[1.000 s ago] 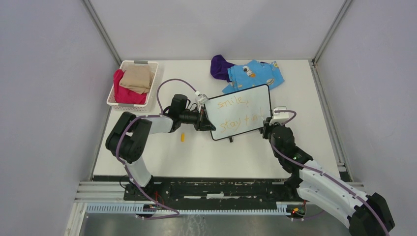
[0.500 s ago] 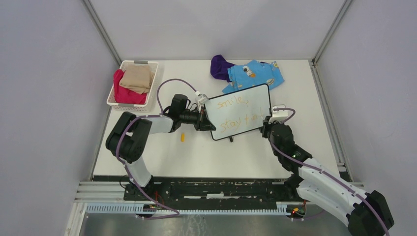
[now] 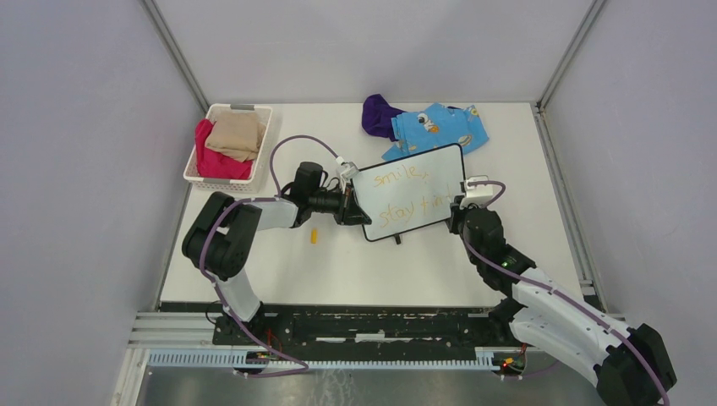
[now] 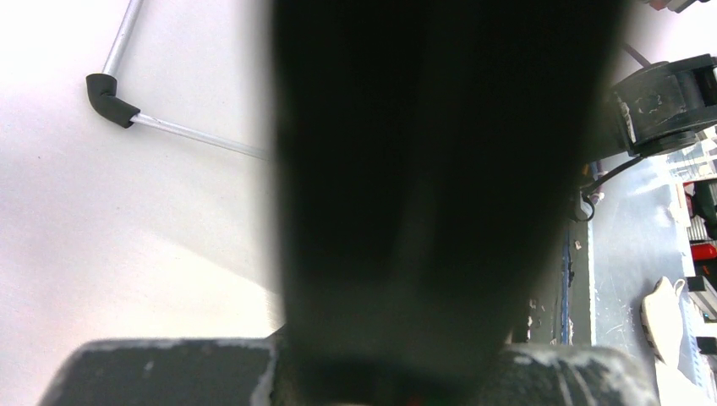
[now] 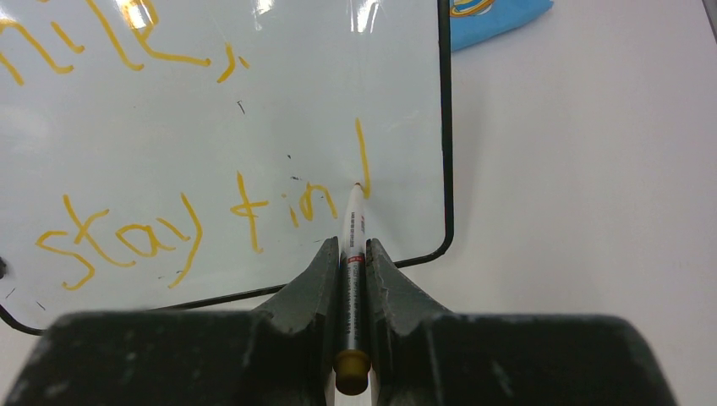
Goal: Write a sentence on the whiteboard
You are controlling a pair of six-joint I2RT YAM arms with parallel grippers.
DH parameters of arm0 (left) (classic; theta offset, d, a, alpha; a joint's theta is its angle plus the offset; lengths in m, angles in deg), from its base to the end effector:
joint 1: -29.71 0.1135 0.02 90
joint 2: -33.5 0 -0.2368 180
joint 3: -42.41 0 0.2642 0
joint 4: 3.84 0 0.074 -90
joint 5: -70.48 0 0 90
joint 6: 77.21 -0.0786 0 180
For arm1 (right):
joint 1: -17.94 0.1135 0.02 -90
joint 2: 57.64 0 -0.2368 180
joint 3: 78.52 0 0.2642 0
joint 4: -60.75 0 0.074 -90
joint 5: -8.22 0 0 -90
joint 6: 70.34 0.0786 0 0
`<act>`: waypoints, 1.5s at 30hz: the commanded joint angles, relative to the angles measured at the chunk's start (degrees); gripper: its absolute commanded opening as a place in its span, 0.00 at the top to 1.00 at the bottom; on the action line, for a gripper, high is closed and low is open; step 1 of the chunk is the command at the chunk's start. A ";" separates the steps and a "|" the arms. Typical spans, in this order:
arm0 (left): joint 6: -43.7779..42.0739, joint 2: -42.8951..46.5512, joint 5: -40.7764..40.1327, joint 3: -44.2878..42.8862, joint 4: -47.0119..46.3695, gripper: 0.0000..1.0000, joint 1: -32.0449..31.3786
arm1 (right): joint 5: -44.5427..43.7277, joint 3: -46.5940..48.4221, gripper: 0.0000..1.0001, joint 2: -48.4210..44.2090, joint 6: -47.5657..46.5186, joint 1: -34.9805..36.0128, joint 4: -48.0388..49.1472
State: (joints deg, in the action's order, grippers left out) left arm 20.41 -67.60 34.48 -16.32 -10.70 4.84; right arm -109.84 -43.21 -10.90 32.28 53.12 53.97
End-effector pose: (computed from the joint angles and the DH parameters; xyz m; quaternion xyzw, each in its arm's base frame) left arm 0.2986 -0.2085 0.0980 0.3243 0.7520 -0.5016 0.2787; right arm 0.2280 0.1155 0.1888 -0.0143 0.7985 0.0509 0.5996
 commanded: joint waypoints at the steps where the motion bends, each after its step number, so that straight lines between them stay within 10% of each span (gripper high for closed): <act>1: -4.05 -2.96 -6.43 0.82 7.15 0.98 -0.88 | 3.57 0.24 1.00 0.09 0.81 -0.03 1.65; 45: -4.19 -3.11 -6.57 0.73 7.42 0.98 -1.02 | -3.38 4.41 1.00 0.97 0.48 -0.70 -2.86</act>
State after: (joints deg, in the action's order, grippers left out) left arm 20.21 -67.64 34.50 -16.47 -10.54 4.82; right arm -111.89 -41.92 -10.35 33.07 52.73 48.77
